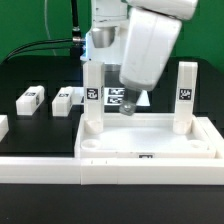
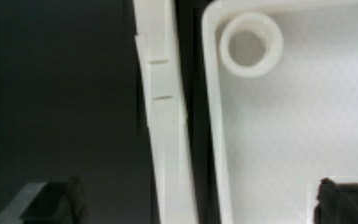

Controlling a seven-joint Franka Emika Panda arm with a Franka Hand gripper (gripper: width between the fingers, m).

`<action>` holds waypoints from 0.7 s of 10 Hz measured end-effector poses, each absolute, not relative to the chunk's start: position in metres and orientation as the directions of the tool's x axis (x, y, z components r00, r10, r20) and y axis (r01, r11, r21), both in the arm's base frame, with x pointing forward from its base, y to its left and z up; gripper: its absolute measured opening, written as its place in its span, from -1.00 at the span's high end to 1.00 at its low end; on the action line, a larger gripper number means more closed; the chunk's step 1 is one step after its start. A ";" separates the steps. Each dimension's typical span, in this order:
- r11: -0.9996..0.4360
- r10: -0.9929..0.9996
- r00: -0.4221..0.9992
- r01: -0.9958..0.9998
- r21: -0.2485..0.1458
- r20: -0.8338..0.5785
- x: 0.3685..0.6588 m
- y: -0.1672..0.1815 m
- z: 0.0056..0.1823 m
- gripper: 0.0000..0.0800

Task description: Assemble desk

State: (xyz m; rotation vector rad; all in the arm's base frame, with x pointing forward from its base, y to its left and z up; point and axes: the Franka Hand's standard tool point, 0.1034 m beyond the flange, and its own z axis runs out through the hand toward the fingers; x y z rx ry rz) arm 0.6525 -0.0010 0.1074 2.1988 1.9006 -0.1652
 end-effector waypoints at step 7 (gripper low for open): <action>-0.379 0.891 0.389 0.921 0.088 -0.235 0.613 -0.037 0.081 -0.62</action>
Offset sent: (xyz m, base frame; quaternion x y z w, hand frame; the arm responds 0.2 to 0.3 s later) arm 0.0000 0.0000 0.0000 0.0000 0.0000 0.0650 0.9979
